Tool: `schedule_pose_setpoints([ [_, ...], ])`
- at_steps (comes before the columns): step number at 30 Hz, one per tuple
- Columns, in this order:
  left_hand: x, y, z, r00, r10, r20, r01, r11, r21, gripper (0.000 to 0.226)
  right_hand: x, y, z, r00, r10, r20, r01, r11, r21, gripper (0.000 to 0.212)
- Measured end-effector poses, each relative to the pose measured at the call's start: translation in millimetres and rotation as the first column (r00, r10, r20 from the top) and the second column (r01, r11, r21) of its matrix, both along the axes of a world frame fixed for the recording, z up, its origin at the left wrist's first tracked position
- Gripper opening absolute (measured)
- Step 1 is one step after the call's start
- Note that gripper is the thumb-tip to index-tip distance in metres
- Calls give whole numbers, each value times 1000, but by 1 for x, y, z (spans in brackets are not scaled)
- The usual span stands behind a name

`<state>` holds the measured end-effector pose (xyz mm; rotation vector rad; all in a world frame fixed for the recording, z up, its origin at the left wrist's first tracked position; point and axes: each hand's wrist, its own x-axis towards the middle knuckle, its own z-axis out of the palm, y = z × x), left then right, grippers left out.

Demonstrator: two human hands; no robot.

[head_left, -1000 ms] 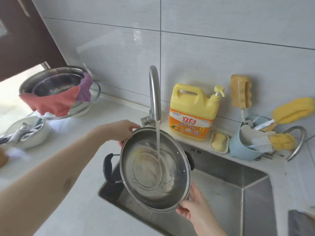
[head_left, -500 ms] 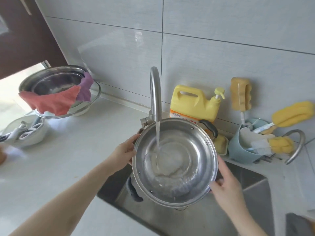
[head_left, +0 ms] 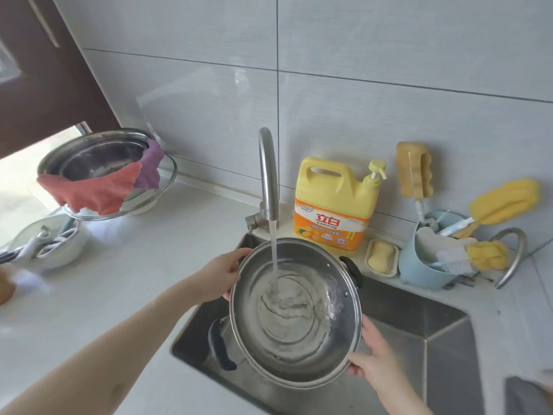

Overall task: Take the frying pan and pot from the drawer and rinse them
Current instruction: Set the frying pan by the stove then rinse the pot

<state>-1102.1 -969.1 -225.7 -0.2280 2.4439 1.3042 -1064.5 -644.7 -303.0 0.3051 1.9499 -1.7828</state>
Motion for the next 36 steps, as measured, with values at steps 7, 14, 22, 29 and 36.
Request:
schedule_pose_setpoints([
  [7, 6, 30, -23, 986, 38, -162, -46, 998, -45, 48, -9, 23, -6, 979, -81, -184, 110, 982, 152, 75],
  [14, 11, 67, -34, 924, 131, -360, -112, 991, 73, 55, -7, 58, 7, 907, -96, -410, 218, 940, 262, 86],
  [22, 14, 84, -15, 675, 201, -710, -118, 979, 166, 66, -8, 67, 39, 626, -240, -742, 479, 869, 123, 83],
  [29, 3, 95, 33, 407, 226, -885, -28, 971, 236, 68, -25, 78, 84, 334, -238, -912, 556, 831, -13, 78],
  [36, -4, 100, 65, 222, 210, -952, 16, 976, 219, 86, -35, 88, 111, 189, -359, -914, 509, 832, -221, 43],
])
